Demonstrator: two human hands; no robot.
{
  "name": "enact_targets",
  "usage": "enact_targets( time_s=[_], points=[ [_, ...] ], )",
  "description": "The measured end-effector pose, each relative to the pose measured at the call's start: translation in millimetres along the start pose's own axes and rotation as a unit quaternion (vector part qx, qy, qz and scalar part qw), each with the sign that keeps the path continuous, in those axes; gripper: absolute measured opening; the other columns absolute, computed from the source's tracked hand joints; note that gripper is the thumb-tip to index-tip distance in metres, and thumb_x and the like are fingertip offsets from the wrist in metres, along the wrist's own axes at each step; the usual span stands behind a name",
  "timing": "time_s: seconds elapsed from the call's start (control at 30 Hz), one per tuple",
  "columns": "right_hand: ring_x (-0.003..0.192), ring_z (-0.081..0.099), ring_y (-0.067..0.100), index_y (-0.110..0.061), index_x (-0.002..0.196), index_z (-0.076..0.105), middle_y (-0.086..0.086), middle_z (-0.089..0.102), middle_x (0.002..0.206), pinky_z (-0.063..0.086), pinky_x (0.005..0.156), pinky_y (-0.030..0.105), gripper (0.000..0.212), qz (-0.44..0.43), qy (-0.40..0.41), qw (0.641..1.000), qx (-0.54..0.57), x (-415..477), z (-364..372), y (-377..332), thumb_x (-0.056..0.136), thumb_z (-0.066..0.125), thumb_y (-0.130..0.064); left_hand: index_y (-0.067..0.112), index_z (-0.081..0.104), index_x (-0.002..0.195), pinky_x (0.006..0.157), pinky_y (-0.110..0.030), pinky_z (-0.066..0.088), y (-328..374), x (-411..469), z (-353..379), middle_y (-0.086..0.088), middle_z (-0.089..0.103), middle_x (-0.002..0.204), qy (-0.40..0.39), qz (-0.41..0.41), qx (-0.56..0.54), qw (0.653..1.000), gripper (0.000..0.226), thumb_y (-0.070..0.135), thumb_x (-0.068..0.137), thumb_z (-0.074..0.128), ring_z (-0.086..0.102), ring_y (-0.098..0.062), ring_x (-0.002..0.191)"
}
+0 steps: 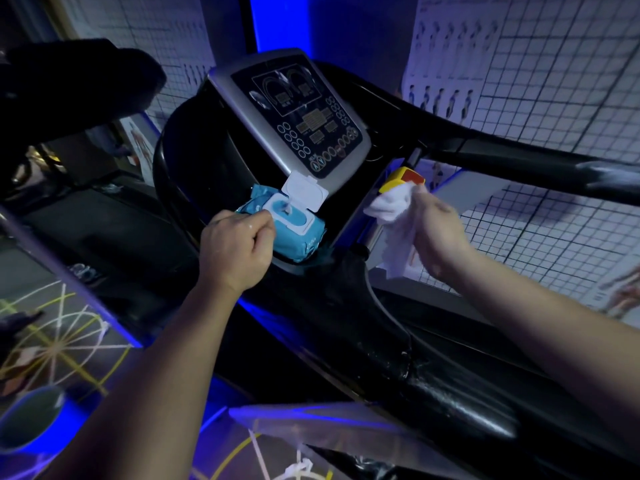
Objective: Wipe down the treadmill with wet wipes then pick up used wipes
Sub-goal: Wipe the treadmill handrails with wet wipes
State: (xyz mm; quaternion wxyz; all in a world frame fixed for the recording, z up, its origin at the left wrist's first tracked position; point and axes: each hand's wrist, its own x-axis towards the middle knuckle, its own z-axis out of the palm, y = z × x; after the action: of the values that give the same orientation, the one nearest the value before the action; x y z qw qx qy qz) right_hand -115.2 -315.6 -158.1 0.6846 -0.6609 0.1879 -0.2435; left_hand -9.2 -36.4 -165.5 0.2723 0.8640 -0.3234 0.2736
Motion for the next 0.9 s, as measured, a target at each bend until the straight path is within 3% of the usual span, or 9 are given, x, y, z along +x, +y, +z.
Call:
enact_targets(
  time_s=[0.07,0.17,0.23,0.33,0.43,0.53,0.63,0.73,0.9],
  points=[
    [0.078,0.066,0.025,0.002,0.102,0.067,0.026,0.068,0.088,0.057,0.08,0.047,0.059,-0.075,-0.095,0.986,-0.116,-5.2,20.1,11.3,0.108,0.036,-0.048,0.016,0.065,0.07,0.07,-0.043,0.048,-0.1,0.9,0.2,0.002,0.065,0.061,0.003,0.002,0.0,1.0,0.029,0.025,0.083,0.04,0.057,-0.031,0.064],
    [0.104,0.061,0.002,-0.006,0.109,0.071,0.013,0.071,0.12,0.046,0.108,0.039,0.058,-0.07,-0.251,0.933,-0.249,-16.6,38.5,44.7,0.103,0.041,-0.056,0.016,0.065,0.07,0.069,-0.042,0.048,-0.4,0.6,0.2,0.002,0.066,0.061,0.01,0.011,0.004,1.0,0.028,0.024,0.082,0.041,0.057,-0.031,0.063],
    [0.106,0.057,-0.012,-0.024,0.118,0.071,-0.007,0.067,0.128,0.04,0.109,0.021,0.035,-0.046,-0.266,0.931,-0.244,-24.3,37.6,52.5,0.105,0.044,-0.041,0.016,0.064,0.069,0.07,-0.042,0.047,-1.4,0.8,0.6,0.002,0.066,0.061,0.009,0.013,0.002,1.0,0.027,0.024,0.082,0.041,0.058,-0.031,0.063],
    [0.12,0.054,-0.008,-0.027,0.123,0.069,-0.014,0.063,0.132,0.035,0.113,0.018,0.038,-0.021,-0.285,0.929,-0.234,-42.7,32.9,34.7,0.102,0.041,-0.041,0.016,0.064,0.07,0.07,-0.042,0.046,-3.1,1.4,2.2,0.003,0.065,0.061,0.007,0.01,0.001,1.0,0.026,0.024,0.082,0.042,0.057,-0.03,0.063],
    [0.111,0.059,-0.01,-0.032,0.117,0.069,-0.024,0.07,0.114,0.039,0.099,0.009,0.034,-0.004,-0.331,0.92,-0.209,-67.2,22.2,26.7,0.101,0.039,-0.037,0.017,0.063,0.069,0.072,-0.041,0.045,-3.7,0.4,2.2,0.004,0.064,0.06,0.005,0.012,-0.005,1.0,0.025,0.023,0.082,0.043,0.057,-0.027,0.063],
    [0.12,0.058,-0.003,-0.018,0.123,0.07,-0.016,0.07,0.124,0.039,0.104,0.014,0.038,-0.023,-0.353,0.917,-0.187,-79.9,5.5,27.4,0.103,0.04,-0.03,0.018,0.063,0.069,0.072,-0.042,0.047,-3.9,0.6,2.2,0.004,0.065,0.061,0.0,0.004,-0.006,1.0,0.026,0.025,0.082,0.041,0.057,-0.028,0.064],
    [0.116,0.055,-0.011,-0.029,0.119,0.07,-0.023,0.068,0.125,0.038,0.105,0.018,0.033,-0.063,-0.361,0.894,-0.256,-61.8,8.5,29.3,0.104,0.041,-0.034,0.017,0.064,0.07,0.07,-0.042,0.048,-3.0,0.7,1.7,0.003,0.065,0.061,-0.001,-0.003,-0.005,1.0,0.029,0.027,0.081,0.039,0.056,-0.03,0.067],
    [0.143,0.031,-0.009,-0.024,0.143,0.057,-0.019,0.047,0.151,0.018,0.121,0.017,0.041,-0.145,-0.358,0.858,-0.34,-41.3,27.9,43.0,0.108,0.039,-0.033,0.017,0.065,0.071,0.069,-0.04,0.047,-1.6,0.5,0.8,0.003,0.065,0.061,-0.006,-0.007,-0.002,1.0,0.031,0.028,0.082,0.038,0.056,-0.031,0.068],
    [0.144,0.019,-0.014,-0.02,0.149,0.049,-0.013,0.041,0.157,0.009,0.119,0.01,0.042,-0.138,-0.348,0.859,-0.348,-34.2,35.7,50.2,0.11,0.035,-0.028,0.017,0.065,0.073,0.067,-0.037,0.045,-0.7,0.3,0.1,0.003,0.067,0.063,-0.009,-0.009,0.006,1.0,0.031,0.029,0.082,0.038,0.056,-0.03,0.069]
  ],
)
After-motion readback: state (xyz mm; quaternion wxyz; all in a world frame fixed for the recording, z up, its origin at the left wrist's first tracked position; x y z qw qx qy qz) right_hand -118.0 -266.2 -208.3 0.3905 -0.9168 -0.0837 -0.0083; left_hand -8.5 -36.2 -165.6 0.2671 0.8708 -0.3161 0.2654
